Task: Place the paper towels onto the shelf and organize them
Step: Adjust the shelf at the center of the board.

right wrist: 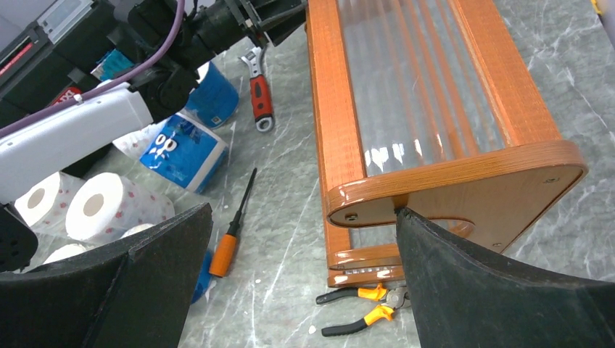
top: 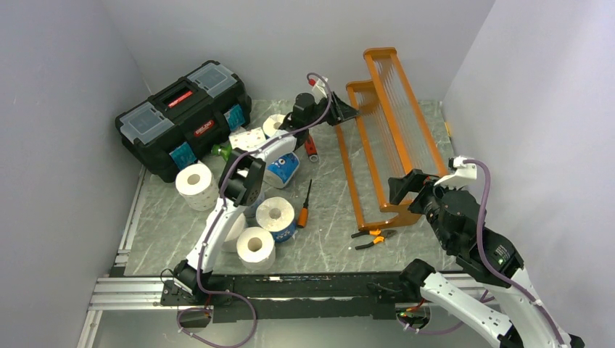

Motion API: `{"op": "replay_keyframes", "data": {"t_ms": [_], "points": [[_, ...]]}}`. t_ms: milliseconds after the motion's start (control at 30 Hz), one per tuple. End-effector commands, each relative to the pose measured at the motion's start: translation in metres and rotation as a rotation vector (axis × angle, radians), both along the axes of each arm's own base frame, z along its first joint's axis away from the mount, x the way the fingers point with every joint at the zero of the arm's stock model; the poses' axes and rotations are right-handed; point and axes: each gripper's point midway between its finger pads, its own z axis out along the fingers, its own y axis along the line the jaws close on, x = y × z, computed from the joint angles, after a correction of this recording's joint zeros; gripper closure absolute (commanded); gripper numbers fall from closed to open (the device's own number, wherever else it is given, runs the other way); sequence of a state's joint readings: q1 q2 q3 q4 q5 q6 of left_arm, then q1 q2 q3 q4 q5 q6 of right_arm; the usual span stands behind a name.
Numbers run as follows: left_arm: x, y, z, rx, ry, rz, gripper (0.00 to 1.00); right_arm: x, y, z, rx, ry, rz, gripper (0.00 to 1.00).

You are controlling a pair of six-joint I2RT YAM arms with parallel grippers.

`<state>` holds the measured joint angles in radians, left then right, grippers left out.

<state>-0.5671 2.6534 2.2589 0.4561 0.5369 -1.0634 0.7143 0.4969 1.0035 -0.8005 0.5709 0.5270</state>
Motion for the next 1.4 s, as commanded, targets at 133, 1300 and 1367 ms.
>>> {"op": "replay_keyframes", "data": {"t_ms": [133,1300,1367], "points": [[-0.005,-0.009,0.033,-0.053,-0.100,-0.010,0.68,0.004,0.002,0.012,0.035,-0.040,-0.013,0.00],[-0.068,0.036,-0.009,-0.087,-0.003,0.123,1.00,0.036,-0.025,-0.053,-0.027,0.043,-0.343,0.01],[-0.071,0.034,-0.014,-0.083,0.004,0.115,1.00,0.037,-0.029,-0.054,-0.028,0.029,-0.369,0.01]]}}
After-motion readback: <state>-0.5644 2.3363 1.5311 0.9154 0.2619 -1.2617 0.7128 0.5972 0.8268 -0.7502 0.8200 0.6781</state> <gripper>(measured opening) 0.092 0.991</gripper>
